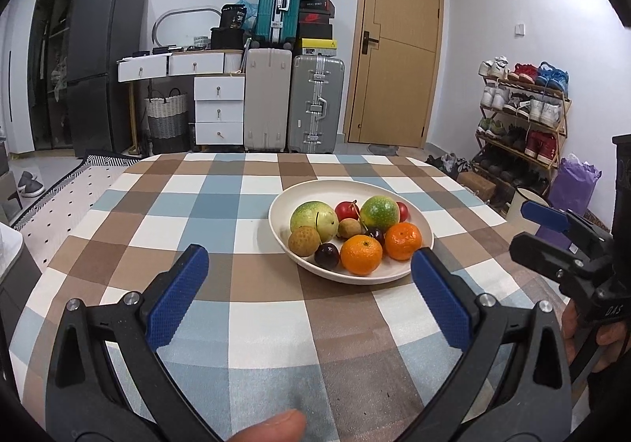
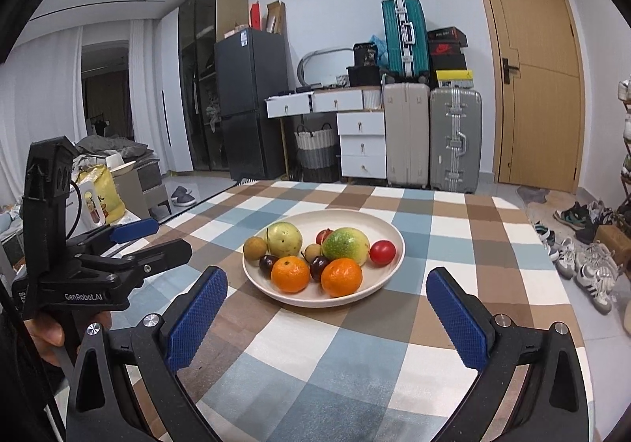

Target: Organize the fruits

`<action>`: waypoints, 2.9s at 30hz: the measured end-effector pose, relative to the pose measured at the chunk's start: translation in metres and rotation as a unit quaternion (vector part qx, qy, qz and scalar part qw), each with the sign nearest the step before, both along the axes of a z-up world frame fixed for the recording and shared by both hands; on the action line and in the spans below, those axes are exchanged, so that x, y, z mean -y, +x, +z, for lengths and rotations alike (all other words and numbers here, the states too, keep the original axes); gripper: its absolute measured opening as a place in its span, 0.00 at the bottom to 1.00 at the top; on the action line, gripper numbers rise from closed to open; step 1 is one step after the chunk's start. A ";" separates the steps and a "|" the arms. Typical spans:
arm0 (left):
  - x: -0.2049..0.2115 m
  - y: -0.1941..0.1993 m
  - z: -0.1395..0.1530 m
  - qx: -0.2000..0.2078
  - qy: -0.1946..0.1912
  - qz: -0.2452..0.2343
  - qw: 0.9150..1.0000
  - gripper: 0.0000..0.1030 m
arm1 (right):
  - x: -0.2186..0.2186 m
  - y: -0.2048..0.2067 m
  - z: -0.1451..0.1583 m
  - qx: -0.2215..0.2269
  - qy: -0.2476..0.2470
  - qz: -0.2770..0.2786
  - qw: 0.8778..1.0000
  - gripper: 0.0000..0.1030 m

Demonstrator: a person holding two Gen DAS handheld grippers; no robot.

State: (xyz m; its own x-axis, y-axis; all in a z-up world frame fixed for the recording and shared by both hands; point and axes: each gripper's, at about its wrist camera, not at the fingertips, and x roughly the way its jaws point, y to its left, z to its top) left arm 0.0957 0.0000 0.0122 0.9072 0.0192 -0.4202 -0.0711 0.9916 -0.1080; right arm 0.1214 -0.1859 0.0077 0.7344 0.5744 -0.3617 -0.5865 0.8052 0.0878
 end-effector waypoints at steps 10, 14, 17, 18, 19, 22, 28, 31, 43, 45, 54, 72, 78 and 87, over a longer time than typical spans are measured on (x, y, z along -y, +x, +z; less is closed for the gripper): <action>0.000 -0.006 0.001 0.017 0.001 0.001 1.000 0.99 | 0.001 -0.007 -0.001 0.020 0.000 -0.004 1.000 1.00; 0.000 -0.006 0.001 0.015 0.003 0.004 1.000 0.99 | 0.002 -0.008 0.000 0.023 0.003 -0.004 1.000 1.00; -0.001 -0.006 0.001 0.013 0.003 0.003 1.000 0.99 | 0.001 -0.010 0.000 0.029 0.003 -0.003 1.000 1.00; -0.001 -0.005 0.000 0.012 0.004 0.004 1.000 0.99 | 0.001 -0.011 0.000 0.031 0.001 -0.003 1.000 1.00; -0.001 -0.005 0.000 0.013 0.003 0.003 1.000 0.99 | 0.000 -0.011 0.001 0.032 0.001 -0.002 0.999 1.00; -0.001 -0.003 -0.001 0.011 0.004 0.003 1.000 0.99 | -0.001 -0.011 0.001 0.032 0.000 -0.001 0.999 1.00; -0.002 -0.003 -0.001 0.010 0.004 0.002 1.000 0.99 | -0.001 -0.011 0.001 0.032 0.000 -0.001 0.999 1.00; -0.002 -0.002 -0.002 0.009 0.004 0.002 1.000 0.99 | -0.001 -0.011 0.001 0.032 0.000 -0.001 0.999 1.00; -0.001 -0.002 -0.001 0.010 0.003 0.002 1.000 0.99 | -0.002 -0.011 0.001 0.031 0.000 -0.001 1.000 1.00; -0.002 -0.002 -0.001 0.010 0.003 0.002 1.000 0.99 | -0.002 -0.011 0.001 0.032 0.000 -0.001 1.000 1.00; -0.002 -0.002 -0.001 0.009 0.003 0.002 1.000 0.99 | -0.001 -0.010 0.001 0.031 0.000 -0.001 1.000 1.00; -0.002 -0.001 0.000 0.009 0.003 0.002 1.000 0.99 | -0.002 -0.010 0.001 0.031 0.000 -0.001 1.000 1.00; -0.002 -0.001 0.000 0.009 0.003 0.002 1.000 0.99 | -0.001 -0.010 0.001 0.031 0.000 -0.001 1.000 1.00; -0.002 -0.001 0.000 0.009 0.003 0.002 1.000 0.99 | -0.001 -0.010 0.001 0.031 0.000 -0.001 1.000 1.00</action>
State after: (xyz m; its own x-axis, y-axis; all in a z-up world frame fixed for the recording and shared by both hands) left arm 0.0947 0.0021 0.0121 0.9147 0.0253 -0.4033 -0.0733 0.9919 -0.1039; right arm 0.1114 -0.1848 0.0090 0.7564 0.5732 -0.3151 -0.5895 0.8061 0.0514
